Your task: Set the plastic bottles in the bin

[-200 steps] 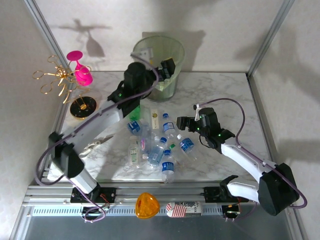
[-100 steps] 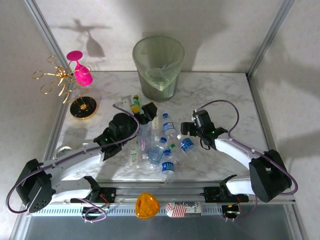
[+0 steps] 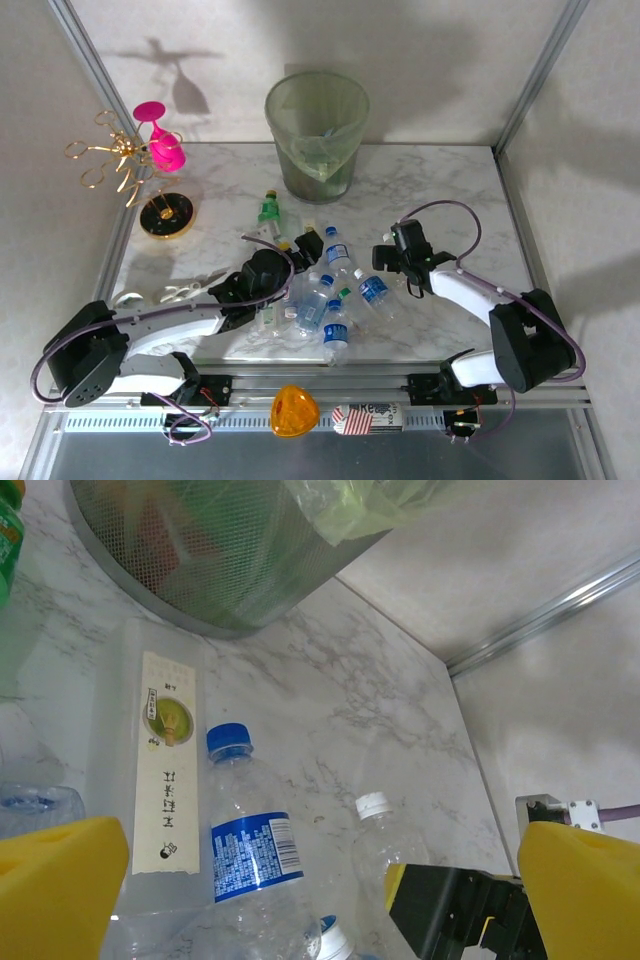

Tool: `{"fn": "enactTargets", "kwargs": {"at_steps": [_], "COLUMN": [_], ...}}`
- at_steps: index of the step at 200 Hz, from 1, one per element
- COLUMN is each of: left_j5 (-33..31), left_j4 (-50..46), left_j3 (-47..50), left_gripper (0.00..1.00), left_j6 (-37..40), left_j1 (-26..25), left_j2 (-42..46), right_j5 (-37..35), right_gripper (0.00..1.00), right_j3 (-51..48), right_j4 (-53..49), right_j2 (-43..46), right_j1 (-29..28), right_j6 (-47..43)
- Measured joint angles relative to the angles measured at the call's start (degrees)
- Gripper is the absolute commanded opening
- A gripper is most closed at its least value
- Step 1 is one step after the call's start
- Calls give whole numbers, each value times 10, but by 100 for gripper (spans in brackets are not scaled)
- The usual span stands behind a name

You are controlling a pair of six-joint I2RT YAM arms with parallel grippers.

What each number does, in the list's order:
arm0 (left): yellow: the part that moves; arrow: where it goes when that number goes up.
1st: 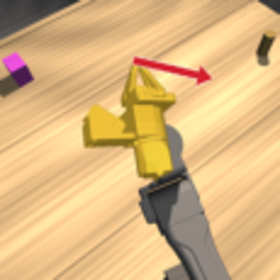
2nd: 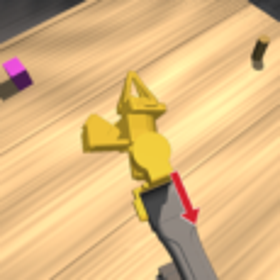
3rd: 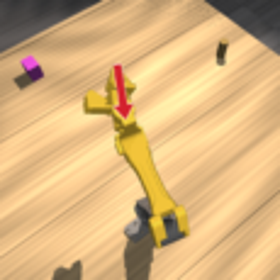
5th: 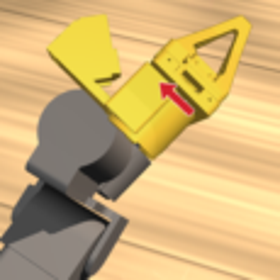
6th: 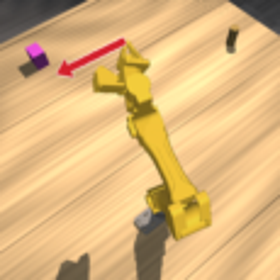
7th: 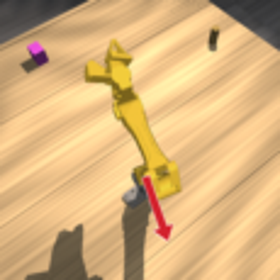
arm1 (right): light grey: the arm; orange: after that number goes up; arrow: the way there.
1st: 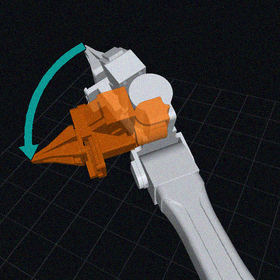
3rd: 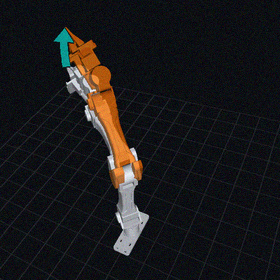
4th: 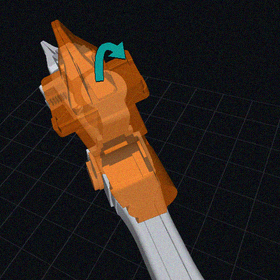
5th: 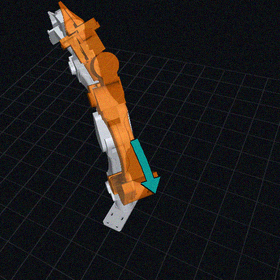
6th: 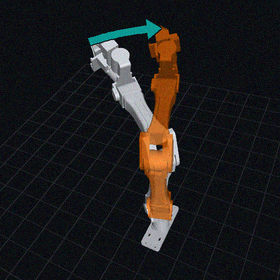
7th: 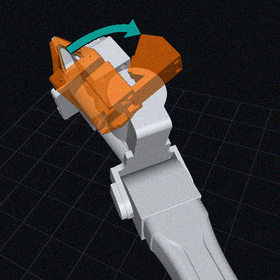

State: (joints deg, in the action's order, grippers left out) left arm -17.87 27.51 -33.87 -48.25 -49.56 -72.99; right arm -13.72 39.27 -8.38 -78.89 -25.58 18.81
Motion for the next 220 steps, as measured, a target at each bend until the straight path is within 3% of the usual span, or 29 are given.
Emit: {"fn": "enactTargets", "kwargs": {"at_steps": [140,179,198,220], "left_j5": [-13,-24,-31,-38], "left_j4": [-8,-8,-8,-10], "left_j3": [-19,-19,-17,-7], "left_gripper": [100,100,100,100], "left_j6": [4,4,4,4], "left_j1": [-3,-3,-3,-3], "left_j2": [-6,12,21,33], "right_j5": [28,28,28,28], "right_gripper": [78,70,59,54], "right_j3": [33,42,45,48], "right_j4": [-12,-17,-17,-16], "right_j2": [-84,-90,-92,-92], "right_j1": [17,17,17,17], "right_j6": [-2,-2,-4,-1]}}
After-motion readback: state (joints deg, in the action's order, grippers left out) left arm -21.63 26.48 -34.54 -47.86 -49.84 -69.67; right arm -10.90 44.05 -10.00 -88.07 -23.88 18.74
